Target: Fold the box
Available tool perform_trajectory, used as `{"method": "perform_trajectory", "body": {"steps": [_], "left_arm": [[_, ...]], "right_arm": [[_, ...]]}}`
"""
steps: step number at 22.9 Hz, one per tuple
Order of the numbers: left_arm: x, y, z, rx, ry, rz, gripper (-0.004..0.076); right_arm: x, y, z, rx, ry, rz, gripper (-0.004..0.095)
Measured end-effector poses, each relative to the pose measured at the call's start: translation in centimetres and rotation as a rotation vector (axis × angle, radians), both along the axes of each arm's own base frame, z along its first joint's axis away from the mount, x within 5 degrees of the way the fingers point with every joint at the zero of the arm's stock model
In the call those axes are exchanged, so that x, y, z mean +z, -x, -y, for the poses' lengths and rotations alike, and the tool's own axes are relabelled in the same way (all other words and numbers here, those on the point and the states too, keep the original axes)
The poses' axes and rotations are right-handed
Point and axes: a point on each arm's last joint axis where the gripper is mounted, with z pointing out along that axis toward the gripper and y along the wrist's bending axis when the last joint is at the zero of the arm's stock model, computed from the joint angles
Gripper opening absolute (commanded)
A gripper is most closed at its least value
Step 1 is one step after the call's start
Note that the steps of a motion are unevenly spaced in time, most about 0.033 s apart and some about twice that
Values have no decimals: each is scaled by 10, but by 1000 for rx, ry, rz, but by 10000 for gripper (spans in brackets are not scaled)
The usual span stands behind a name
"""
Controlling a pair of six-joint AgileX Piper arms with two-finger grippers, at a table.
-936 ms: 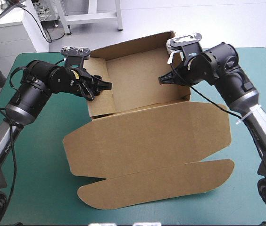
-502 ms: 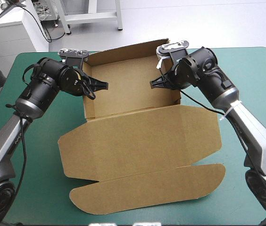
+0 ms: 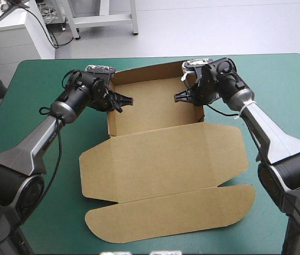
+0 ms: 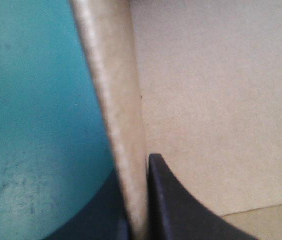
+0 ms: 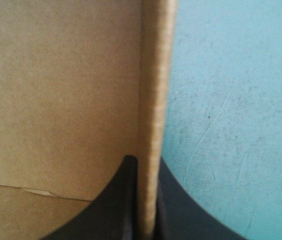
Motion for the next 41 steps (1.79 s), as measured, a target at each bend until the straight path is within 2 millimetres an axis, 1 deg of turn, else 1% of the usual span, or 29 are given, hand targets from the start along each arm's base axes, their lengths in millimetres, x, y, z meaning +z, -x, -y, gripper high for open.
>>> {"method": "perform_trajectory", "body": {"steps": [2,3,4,5,6,7,9,11,12,14,15,16,17,19,22,27,31,32,33,39,41], "left_arm": [[-14,-9,-2,18,18,-29,-8],[-27,-19,-6,44,49,-47,-8],[-30,-23,-7,55,69,-50,-8],[-36,-30,-10,74,95,-53,-8],[-39,-32,-10,79,105,-56,-8],[-47,-37,-9,79,103,-57,-8],[-58,-44,-9,66,96,-63,-8],[-60,-45,-9,59,96,-70,8],[-60,-45,-9,52,92,-70,42],[-61,-45,-8,-7,64,-65,158],[-60,-45,-8,-44,49,-60,252],[-60,-45,-8,-78,35,-54,323],[-63,-45,-7,-96,30,-60,398],[-64,-45,-7,-117,22,-64,437],[-62,-44,-9,-127,12,-65,438],[-57,-42,-7,-131,12,-110,438],[-46,-43,-5,-136,22,-128,438],[-41,-43,-4,-137,23,-126,438],[-32,-44,-4,-140,24,-119,438],[-10,-40,-8,-147,-17,-150,438],[15,-42,-11,-143,-42,-89,438]], "right_arm": [[-12,-10,5,-6,-18,-21,-13],[-26,-19,9,-11,-33,-44,-13],[-32,-22,11,-14,-39,-56,-13],[-44,-29,14,-11,-46,-76,-13],[-48,-32,15,-11,-51,-77,-13],[-55,-38,15,-13,-64,-70,-13],[-61,-43,14,-5,-63,-65,-13],[-62,-44,14,-2,-59,-69,-11],[-62,-44,14,7,-55,-69,2],[-60,-44,14,29,-44,-67,127],[-59,-45,14,38,-39,-68,236],[-59,-47,13,46,-38,-66,328],[-59,-50,12,50,-44,-55,397],[-59,-55,9,52,-54,-40,440],[-51,-58,8,52,-56,-16,447],[-36,-57,11,53,-24,-12,448],[-30,-54,13,67,0,-32,506],[-29,-54,13,70,3,-33,533],[-26,-54,13,76,9,-30,538],[-10,-51,14,95,22,-29,540],[13,-50,14,101,-2,38,540]]}}
